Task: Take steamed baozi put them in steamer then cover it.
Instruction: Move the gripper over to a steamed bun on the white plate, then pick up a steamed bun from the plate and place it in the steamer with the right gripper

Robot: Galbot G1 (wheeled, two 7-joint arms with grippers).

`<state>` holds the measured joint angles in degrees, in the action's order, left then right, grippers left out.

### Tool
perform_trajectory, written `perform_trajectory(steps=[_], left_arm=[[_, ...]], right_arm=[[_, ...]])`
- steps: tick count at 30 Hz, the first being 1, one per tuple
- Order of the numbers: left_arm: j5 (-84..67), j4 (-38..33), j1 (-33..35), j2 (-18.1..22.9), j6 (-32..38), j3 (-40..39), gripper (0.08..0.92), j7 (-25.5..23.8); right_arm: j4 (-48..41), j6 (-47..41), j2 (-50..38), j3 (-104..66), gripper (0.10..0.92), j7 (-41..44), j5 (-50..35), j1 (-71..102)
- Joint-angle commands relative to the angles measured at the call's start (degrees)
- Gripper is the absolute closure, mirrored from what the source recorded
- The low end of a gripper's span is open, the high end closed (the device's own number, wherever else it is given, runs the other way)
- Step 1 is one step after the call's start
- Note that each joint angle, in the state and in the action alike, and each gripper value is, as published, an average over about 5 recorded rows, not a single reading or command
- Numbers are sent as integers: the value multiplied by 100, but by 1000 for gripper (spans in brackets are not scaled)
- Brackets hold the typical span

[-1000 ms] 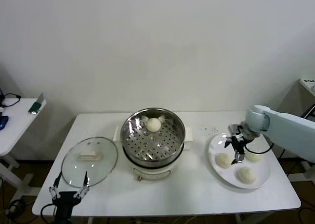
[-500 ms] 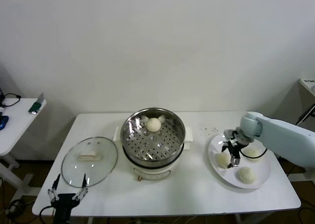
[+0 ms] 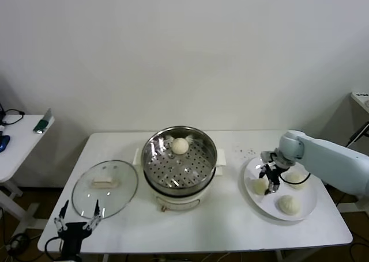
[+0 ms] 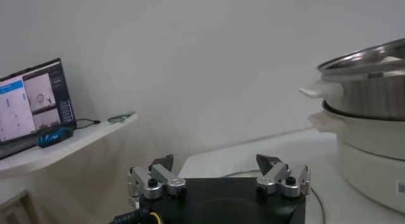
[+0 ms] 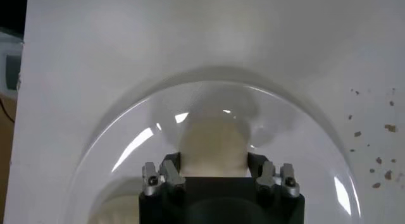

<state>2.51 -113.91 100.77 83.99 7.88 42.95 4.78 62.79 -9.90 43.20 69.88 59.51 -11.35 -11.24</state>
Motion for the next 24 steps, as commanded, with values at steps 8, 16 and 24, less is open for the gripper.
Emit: perform_trajectory(steps=[8, 16, 24], left_arm=[[13, -64, -13, 34, -61, -53, 177, -2], [41, -103, 38, 20, -59, -119, 177, -21], [25, -193, 104, -12, -55, -190, 177, -36]], right_arm=[[246, -33, 18, 1154, 354, 121, -1668, -2302], [314, -241, 889, 1906, 347, 120, -2939, -3726], [104, -426, 2136, 1986, 347, -6, -3899, -4046]])
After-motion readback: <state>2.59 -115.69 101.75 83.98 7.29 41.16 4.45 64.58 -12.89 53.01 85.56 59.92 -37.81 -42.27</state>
